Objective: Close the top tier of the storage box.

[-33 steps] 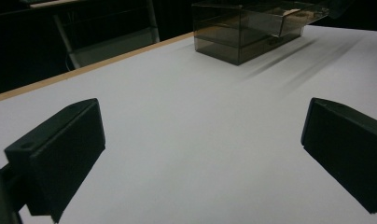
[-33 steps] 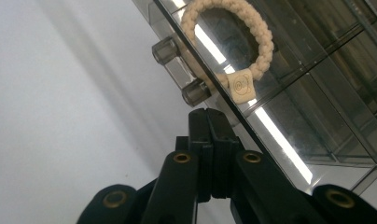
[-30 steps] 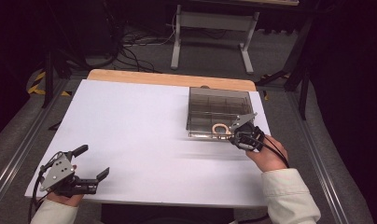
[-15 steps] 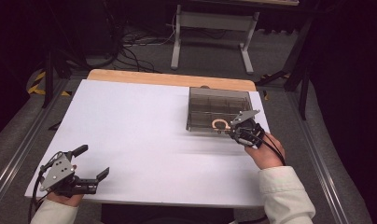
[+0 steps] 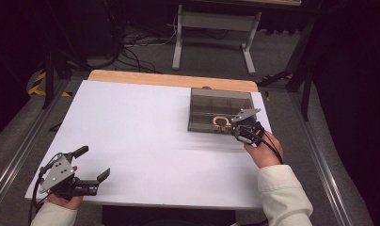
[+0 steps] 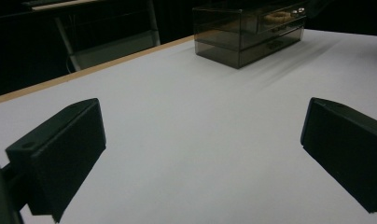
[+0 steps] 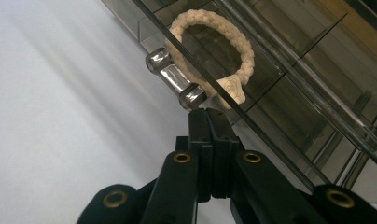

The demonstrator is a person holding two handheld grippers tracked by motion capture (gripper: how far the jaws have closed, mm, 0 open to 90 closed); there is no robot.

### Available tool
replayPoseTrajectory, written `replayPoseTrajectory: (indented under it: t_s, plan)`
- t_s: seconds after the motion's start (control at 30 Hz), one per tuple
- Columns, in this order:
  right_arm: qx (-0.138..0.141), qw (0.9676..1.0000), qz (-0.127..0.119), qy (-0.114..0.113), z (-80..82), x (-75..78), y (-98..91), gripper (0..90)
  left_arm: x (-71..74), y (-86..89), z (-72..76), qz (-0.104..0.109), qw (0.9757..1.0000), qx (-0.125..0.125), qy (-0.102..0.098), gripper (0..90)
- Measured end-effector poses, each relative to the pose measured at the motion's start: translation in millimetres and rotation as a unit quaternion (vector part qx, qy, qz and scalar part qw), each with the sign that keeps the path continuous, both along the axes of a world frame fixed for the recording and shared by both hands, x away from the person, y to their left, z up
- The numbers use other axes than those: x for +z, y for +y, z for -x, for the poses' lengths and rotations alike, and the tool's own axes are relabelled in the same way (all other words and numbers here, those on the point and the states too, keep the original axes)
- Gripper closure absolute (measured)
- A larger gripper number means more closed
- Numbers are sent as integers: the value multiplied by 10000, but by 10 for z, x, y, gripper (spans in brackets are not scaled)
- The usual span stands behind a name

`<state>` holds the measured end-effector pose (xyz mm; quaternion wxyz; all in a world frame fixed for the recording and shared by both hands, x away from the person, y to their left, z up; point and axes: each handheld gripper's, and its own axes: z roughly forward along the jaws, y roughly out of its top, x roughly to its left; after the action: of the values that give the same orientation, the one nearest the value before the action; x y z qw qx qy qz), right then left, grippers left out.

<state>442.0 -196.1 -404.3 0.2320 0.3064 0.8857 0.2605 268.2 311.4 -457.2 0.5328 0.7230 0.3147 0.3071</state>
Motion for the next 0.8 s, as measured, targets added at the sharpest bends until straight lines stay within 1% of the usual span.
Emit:
replayPoseTrajectory:
  t_s: [0.1, 0.13, 0.17, 0.2, 0.3, 0.33, 0.47, 0.5, 0.57, 0.63, 0.77, 0.8]
  plan:
    - [-33, 10000, -17, -50, -21, -4, 5, 899, 0, 2, -6, -26, 10000, -15, -8, 8]
    - [-56, 10000, -36, -74, -34, -6, 8, 899, 5, 12, -12, -104, 9999, -44, -48, 6]
    - [-59, 9999, -45, -95, -40, -7, 9, 899, 0, 1, -4, -14, 10000, -40, 4, 6]
    - [-59, 9999, -45, -95, -40, -7, 9, 899, 1, 1, -2, -5, 10000, -31, -7, 6]
    - [-123, 9998, -102, -143, -54, -13, 8, 899, 2, 5, -3, -14, 10000, -42, -9, 6]
    - [-143, 9997, -140, -164, -61, -19, 6, 900, 0, 0, -1, 14, 10000, -24, 7, 6]
    - [-199, 9993, -232, -218, -89, -34, 0, 899, 2, 3, -1, -13, 10000, -39, -9, 6]
    - [-255, 9990, -261, -273, -102, -37, 4, 900, 2, 6, -3, -14, 10000, -42, -7, 6]
    - [-273, 9988, -269, -304, -108, -37, 7, 899, 0, 2, -1, 8, 10000, -29, 4, 6]
    - [-329, 9983, -298, -376, -128, -41, 18, 900, 3, 4, -2, -14, 10000, -43, -8, 6]
    - [-397, 9978, -307, -443, -146, -51, 30, 899, 2, 6, -3, -14, 10000, -41, -7, 6]
    - [-425, 9975, -306, -471, -151, -55, 34, 900, -1, 1, 0, 19, 10000, -23, 6, 6]
